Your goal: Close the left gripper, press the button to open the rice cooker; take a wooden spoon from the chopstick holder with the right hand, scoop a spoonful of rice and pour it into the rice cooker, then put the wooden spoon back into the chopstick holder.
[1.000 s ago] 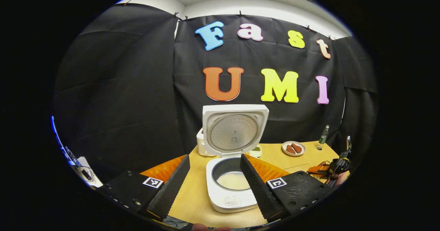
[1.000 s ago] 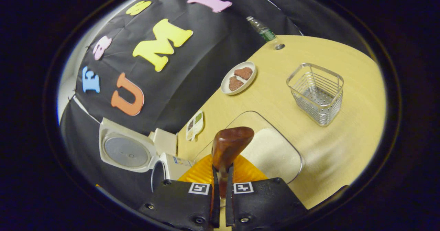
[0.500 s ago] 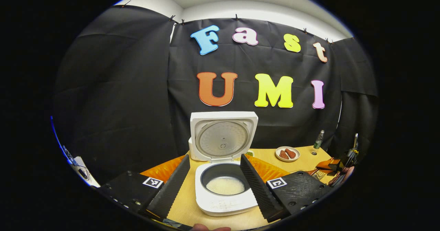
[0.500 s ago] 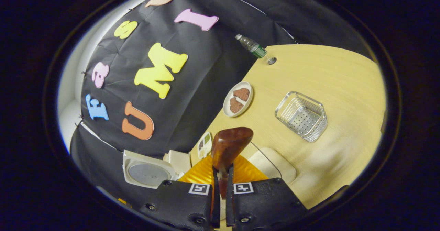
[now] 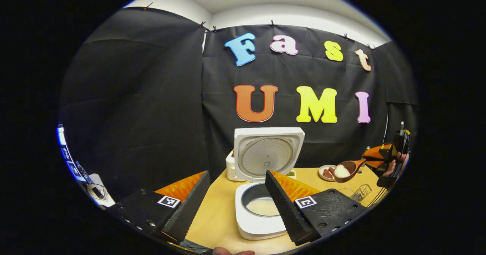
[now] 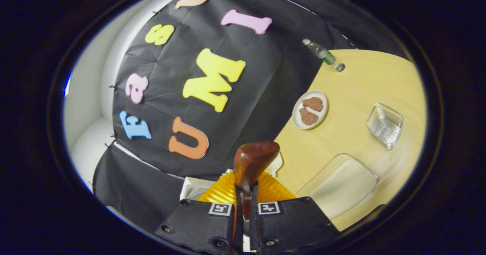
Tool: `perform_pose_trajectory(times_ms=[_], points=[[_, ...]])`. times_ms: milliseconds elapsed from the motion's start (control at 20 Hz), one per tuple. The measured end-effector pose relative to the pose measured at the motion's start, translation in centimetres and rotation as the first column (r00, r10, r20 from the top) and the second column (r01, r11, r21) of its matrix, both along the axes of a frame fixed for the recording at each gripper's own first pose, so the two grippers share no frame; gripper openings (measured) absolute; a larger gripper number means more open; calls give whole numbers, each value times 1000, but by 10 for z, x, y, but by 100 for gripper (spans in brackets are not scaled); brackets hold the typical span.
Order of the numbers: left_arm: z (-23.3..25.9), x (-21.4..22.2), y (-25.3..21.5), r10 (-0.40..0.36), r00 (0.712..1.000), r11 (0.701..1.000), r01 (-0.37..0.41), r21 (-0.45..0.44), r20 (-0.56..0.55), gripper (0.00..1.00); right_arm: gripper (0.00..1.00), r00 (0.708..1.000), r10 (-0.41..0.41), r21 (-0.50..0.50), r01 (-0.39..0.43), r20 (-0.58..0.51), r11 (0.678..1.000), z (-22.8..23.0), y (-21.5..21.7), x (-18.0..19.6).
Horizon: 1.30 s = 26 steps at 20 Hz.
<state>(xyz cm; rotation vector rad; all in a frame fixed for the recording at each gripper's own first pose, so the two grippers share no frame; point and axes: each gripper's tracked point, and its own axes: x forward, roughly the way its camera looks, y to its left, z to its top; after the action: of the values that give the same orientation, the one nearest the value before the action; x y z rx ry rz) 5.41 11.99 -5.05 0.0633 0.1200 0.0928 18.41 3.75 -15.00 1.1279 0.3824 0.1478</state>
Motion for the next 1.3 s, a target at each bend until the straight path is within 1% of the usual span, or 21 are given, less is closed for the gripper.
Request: perform_pose_trajectory(times_ms=[150,300,400,550,700,800,850,950,1100,1200,1300], points=[[-5,-7,20,19,1000,1000,-19,-18,-16,94,11,999,41,-5,-41,20,999,11,46,20],[-9,-10,40,39,999,999,-40,-10,-30,94,12,998,69,-31,-69,2,997,4,86,37],[-11,-11,52,48,998,999,-48,-16,-37,94,12,996,89,-65,-90,-18,994,-8,109,48],[-17,-16,68,69,997,997,-70,-22,-43,94,12,993,113,-161,-118,-37,980,-22,138,61],[-27,-20,83,92,994,995,-94,-30,-58,94,11,990,137,-286,-143,-41,947,-32,157,66],[-32,-23,94,105,992,994,-107,-35,-64,94,11,988,153,-380,-152,-27,912,-32,166,69],[-35,-25,100,111,992,993,-114,-39,-67,94,12,987,160,-430,-152,-19,890,-33,168,69],[-40,-26,106,119,990,991,-123,-48,-73,94,12,984,180,-532,-150,5,833,-29,178,72],[-43,-24,111,120,990,991,-125,-56,-77,94,12,973,225,-664,-136,49,735,-21,189,73],[-44,-24,111,117,990,991,-121,-55,-75,94,12,963,258,-728,-123,77,675,-13,197,71],[-44,-23,111,110,991,992,-114,-58,-70,94,12,953,288,-774,-112,95,623,-10,205,69]])
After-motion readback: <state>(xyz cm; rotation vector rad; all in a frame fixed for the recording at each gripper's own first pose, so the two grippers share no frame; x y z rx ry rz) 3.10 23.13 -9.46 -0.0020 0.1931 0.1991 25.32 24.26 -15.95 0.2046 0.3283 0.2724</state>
